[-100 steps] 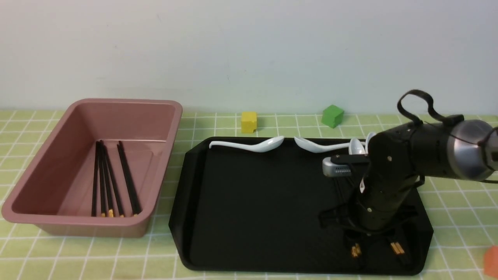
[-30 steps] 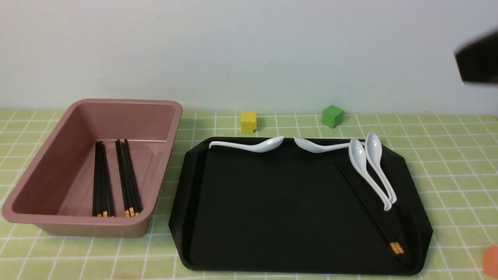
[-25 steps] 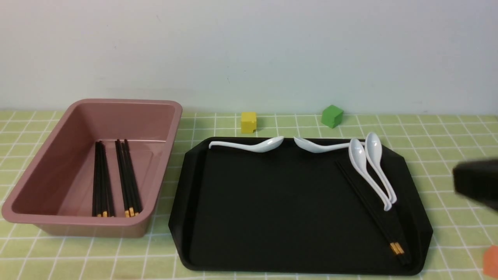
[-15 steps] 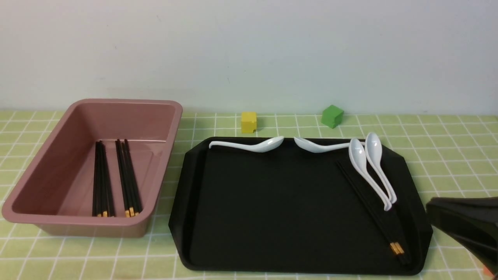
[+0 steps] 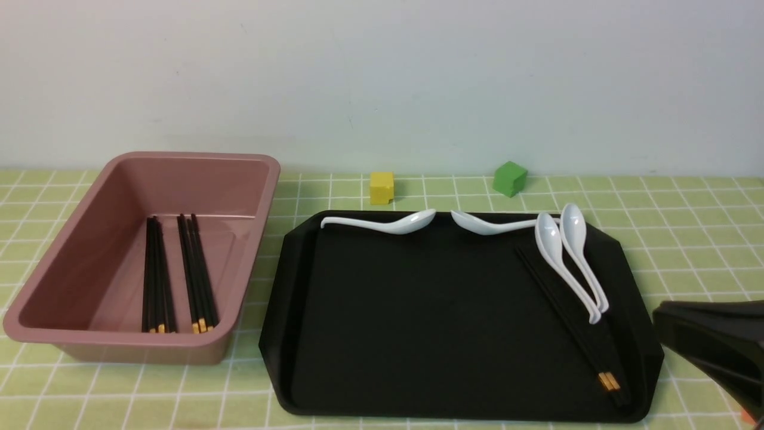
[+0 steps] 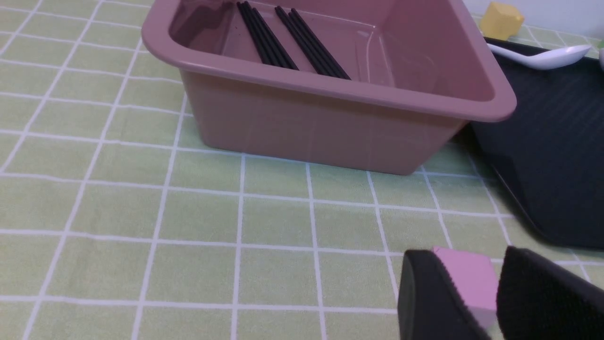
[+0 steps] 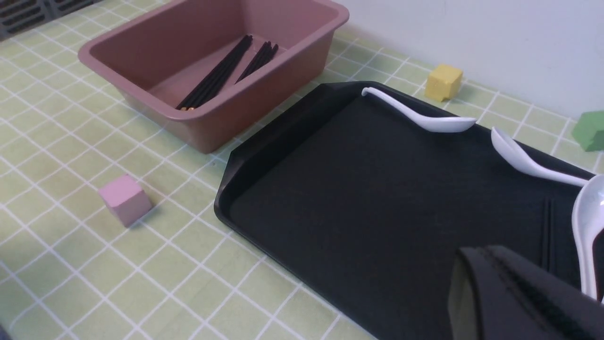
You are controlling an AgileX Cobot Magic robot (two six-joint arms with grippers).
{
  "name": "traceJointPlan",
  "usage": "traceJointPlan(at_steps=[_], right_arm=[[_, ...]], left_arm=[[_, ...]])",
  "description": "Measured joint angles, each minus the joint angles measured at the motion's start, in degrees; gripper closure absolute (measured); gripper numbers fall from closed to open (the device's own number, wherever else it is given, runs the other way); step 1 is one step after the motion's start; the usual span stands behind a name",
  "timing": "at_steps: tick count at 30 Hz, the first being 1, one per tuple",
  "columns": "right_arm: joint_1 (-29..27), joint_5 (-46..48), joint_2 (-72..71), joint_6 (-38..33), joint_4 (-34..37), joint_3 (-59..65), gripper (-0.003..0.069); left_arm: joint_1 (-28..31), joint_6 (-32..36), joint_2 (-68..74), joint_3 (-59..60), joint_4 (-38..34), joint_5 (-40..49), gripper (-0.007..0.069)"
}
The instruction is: On green tablecloth take chopsticks from black tray and put them in box.
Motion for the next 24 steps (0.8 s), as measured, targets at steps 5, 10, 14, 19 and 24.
traceJointPlan(at_steps=[5,10,14,19,24], right_arm=[[0.00,-0.14,0.00,0.04,0.00,0.00,0.0636],[0.00,-4.31,-1.50,0.04,-0.24,0.96,0.0628],[-2.59,-11.51,-6.05,-0.92,-0.38,5.33,0.0623],[-15.24,-14.49,-17.37,-0.98,-0.43,16.05,0.0617],[-28.75,-12.84,-29.92,-0.98,0.28,24.99,0.0614]], left_arm=[[0.00,0.00,0.00,0.00,0.00,0.00,0.0386],[0.00,0.00,0.00,0.00,0.00,0.00,0.0386],[0.00,0.00,0.00,0.00,0.00,0.00,0.0386],[0.00,0.00,0.00,0.00,0.00,0.00,0.0386],[0.00,0.00,0.00,0.00,0.00,0.00,0.0386]])
